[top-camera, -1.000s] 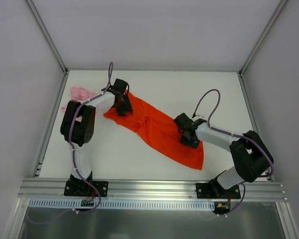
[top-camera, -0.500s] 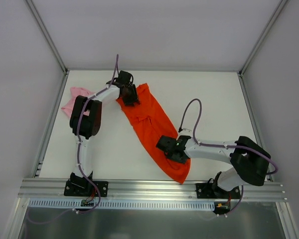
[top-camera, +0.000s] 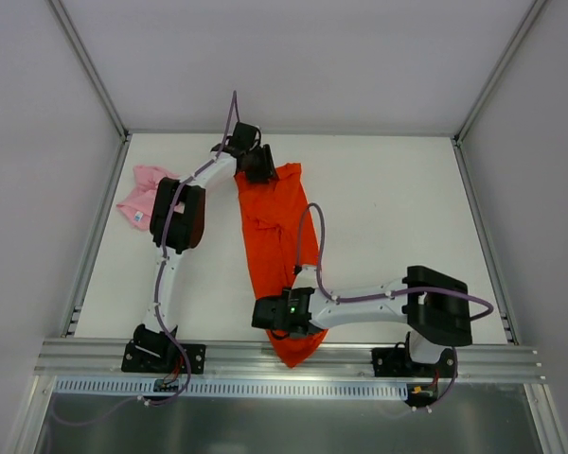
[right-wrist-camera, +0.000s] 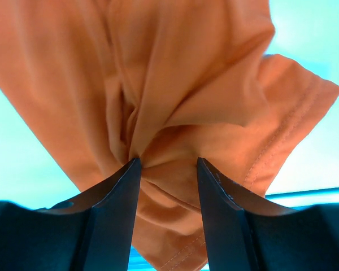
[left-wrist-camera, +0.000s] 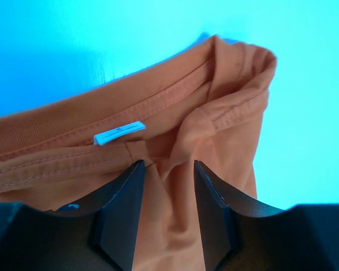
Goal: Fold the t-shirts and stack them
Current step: Rotate the tshirt 90 degrees
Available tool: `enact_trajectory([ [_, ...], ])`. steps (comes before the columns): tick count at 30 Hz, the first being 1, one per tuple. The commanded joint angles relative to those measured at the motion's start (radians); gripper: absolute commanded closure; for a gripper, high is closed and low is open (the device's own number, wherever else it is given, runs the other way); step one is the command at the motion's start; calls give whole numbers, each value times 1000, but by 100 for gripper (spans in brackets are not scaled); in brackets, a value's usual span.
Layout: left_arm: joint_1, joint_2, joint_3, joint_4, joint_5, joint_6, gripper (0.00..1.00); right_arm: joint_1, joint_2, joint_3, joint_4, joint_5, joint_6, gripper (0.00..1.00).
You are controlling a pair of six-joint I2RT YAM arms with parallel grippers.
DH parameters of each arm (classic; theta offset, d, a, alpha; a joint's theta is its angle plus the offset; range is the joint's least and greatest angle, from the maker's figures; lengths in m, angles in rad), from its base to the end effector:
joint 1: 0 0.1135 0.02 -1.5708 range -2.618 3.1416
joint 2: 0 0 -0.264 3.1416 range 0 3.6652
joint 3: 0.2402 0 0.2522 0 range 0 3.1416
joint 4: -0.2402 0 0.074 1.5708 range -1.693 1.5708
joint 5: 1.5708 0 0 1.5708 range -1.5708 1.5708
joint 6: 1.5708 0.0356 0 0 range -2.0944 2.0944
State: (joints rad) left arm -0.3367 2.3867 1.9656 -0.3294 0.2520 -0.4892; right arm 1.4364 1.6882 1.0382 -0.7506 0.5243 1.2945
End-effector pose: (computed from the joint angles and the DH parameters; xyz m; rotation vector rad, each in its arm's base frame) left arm 0.5065 -0.1867 0.1750 -0.0509 2.3989 -0.6961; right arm 0.0579 0.2949 0.1719 -0.1246 2.5917 0.0747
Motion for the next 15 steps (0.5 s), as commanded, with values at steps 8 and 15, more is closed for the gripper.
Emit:
enact_trajectory([
  [8, 1, -202, 30, -20, -42, 69, 57, 22, 70, 97, -104, 160, 75, 50],
  [15, 39, -380, 111, -128, -66, 115, 54, 33, 36, 229, -147, 350, -129, 48],
])
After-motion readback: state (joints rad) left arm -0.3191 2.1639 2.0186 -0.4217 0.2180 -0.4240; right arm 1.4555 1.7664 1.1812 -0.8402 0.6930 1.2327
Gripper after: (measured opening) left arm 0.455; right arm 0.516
